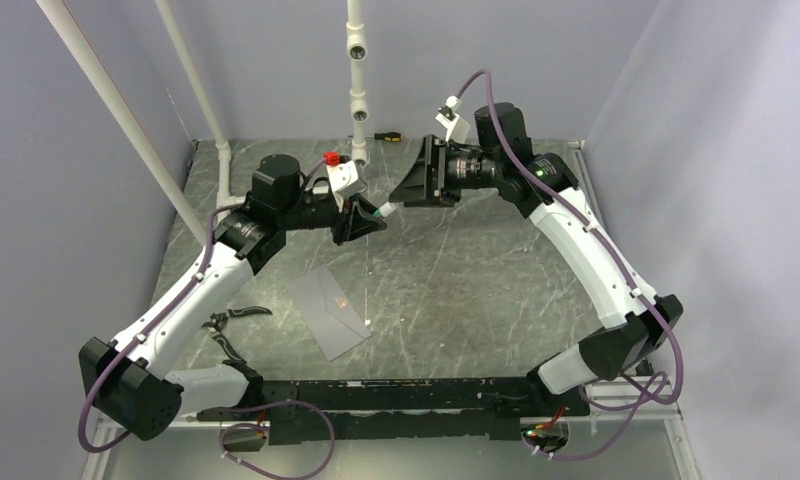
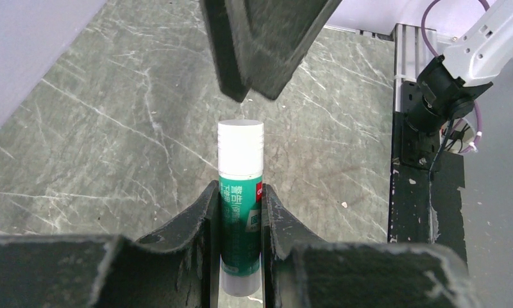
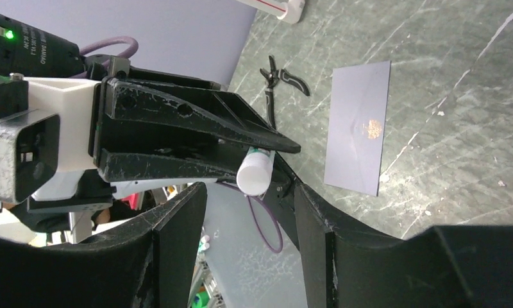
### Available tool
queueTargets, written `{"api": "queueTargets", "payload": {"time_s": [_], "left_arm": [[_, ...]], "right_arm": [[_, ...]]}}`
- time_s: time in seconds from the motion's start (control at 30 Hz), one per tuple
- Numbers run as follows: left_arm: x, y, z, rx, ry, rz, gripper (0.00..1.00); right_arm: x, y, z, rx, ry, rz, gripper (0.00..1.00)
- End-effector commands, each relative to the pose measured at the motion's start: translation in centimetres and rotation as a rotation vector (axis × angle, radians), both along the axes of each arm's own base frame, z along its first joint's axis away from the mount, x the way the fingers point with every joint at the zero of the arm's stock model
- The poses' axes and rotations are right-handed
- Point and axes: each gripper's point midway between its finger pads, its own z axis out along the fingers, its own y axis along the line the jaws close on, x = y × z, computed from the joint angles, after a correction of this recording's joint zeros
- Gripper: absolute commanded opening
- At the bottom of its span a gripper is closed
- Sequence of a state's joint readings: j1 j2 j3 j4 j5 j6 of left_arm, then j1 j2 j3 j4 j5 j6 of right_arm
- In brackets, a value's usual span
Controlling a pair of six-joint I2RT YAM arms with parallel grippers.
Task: Place the letter into the envelope and seal it
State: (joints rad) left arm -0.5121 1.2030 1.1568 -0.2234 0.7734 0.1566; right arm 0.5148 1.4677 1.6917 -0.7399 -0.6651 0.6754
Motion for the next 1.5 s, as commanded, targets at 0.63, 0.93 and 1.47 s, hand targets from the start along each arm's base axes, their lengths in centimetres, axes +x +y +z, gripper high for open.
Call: {"api": "queueTargets", "payload": {"time_s": [0.63, 0.93, 1.47], "left_arm": [[0.8, -1.0, 3.4, 0.018, -0.076, -0.074, 0.02], [2.8, -1.1, 6.5, -0.025, -0.177, -0.003, 0.02], [5.6, -1.7, 7.7, -0.039, -0.316, 0.015, 0.03]], "right_arm": [[-4.1, 3.3, -3.7, -0.103, 0.033, 0.232, 0.0], [-6.9, 4.3, -9.7, -0.202, 0.066, 0.22, 0.0], [-10.2, 7.1, -14.0, -0.226, 0.156, 0.325, 0.0]]}}
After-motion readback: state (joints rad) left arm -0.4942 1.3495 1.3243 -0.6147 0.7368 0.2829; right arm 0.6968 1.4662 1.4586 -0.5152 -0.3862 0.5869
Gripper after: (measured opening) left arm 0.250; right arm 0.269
